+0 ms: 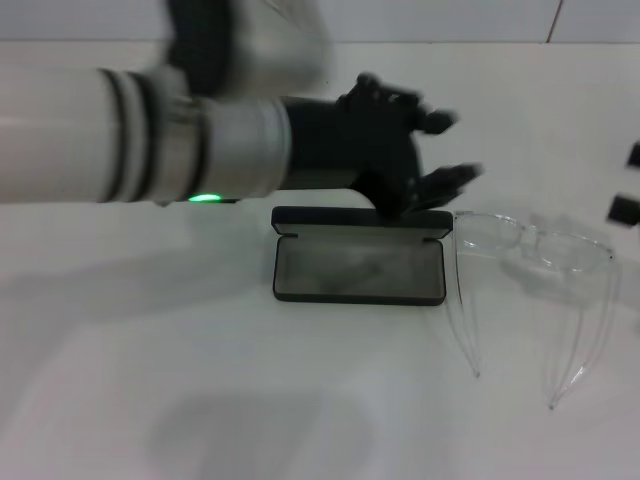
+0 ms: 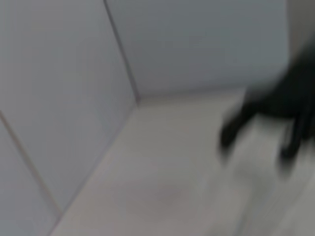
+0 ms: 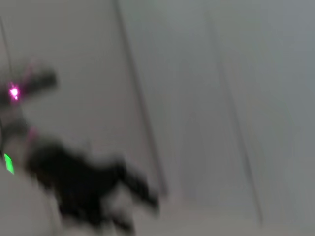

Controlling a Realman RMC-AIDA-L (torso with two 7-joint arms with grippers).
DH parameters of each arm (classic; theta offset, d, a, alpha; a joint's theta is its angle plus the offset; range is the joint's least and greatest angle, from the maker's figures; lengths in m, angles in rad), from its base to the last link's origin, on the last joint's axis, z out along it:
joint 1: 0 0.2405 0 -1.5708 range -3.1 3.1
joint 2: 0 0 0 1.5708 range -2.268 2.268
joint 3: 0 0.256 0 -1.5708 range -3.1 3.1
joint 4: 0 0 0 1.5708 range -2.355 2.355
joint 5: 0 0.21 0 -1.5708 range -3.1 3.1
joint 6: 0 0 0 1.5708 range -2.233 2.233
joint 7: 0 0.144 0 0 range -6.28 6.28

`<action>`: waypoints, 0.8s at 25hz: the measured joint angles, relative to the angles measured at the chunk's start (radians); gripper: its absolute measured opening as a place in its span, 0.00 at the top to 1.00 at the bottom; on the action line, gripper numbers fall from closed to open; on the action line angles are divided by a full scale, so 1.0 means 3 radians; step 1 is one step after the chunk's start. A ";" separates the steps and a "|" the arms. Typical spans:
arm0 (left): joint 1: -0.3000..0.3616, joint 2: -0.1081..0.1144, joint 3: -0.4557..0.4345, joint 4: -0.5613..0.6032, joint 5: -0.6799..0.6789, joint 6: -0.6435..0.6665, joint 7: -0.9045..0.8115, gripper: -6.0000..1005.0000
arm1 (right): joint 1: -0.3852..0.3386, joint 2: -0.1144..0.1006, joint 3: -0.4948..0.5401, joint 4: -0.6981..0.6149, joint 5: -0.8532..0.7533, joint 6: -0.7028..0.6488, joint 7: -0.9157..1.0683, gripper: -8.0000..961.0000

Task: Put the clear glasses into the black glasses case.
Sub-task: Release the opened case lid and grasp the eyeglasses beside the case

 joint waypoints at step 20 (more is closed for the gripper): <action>-0.0063 0.0026 -0.2071 -0.2664 -0.2643 0.2107 0.1617 0.77 | 0.1143 0.0023 -0.1493 -0.1470 -0.2027 0.0332 0.2352 0.17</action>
